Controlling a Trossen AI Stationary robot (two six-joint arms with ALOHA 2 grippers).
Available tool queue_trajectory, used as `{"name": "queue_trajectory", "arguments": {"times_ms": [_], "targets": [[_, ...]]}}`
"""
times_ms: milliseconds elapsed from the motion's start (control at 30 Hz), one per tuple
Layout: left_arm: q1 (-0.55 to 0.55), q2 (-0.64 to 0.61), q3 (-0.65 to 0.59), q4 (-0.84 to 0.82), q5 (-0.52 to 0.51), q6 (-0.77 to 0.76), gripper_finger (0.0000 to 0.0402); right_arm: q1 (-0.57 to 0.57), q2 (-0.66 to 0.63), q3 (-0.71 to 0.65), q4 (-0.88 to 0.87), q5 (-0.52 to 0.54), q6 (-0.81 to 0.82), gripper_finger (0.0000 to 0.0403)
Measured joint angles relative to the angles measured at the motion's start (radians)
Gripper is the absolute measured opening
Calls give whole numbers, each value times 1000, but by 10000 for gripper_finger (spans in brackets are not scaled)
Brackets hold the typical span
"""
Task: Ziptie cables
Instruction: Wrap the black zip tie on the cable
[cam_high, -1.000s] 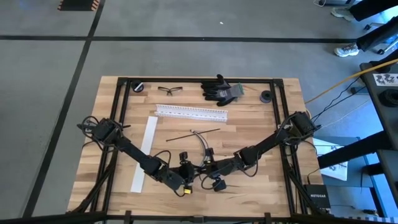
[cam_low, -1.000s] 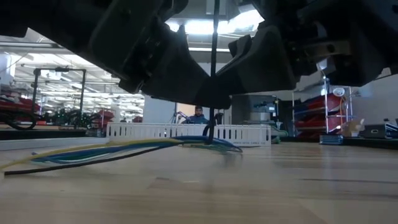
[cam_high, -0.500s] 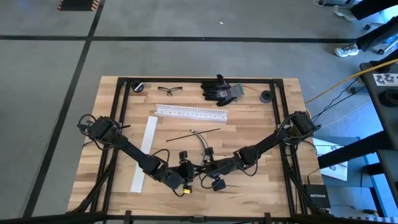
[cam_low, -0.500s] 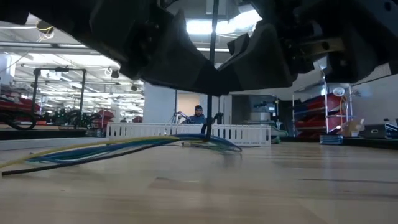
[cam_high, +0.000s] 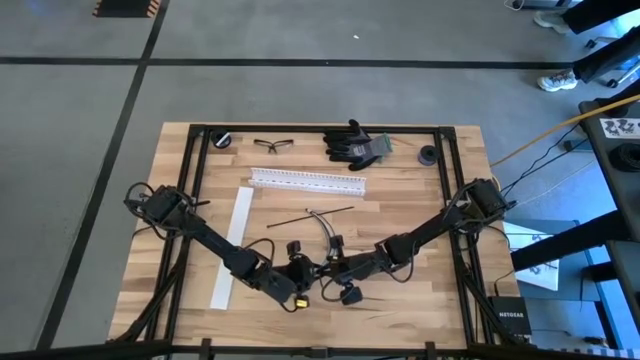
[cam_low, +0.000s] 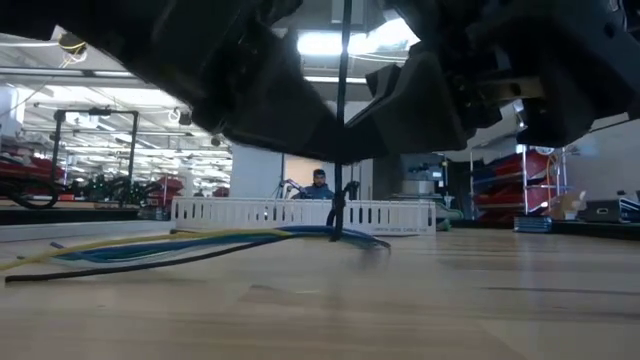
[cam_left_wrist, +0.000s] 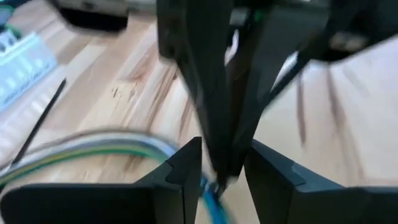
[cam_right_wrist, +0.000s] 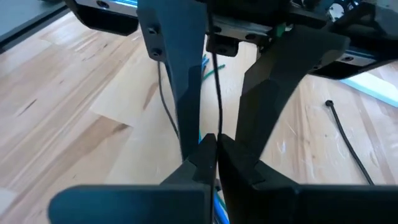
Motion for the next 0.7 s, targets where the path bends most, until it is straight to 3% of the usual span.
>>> {"name": "queue_trajectory", "arguments": {"times_ms": [533, 700], "targets": [[7, 45, -6, -6, -11, -45, 99, 0, -3, 24, 0, 10, 6, 0], [8, 45, -5, -5, -16, -41, 77, 0, -3, 24, -6, 10, 6, 0]]}}
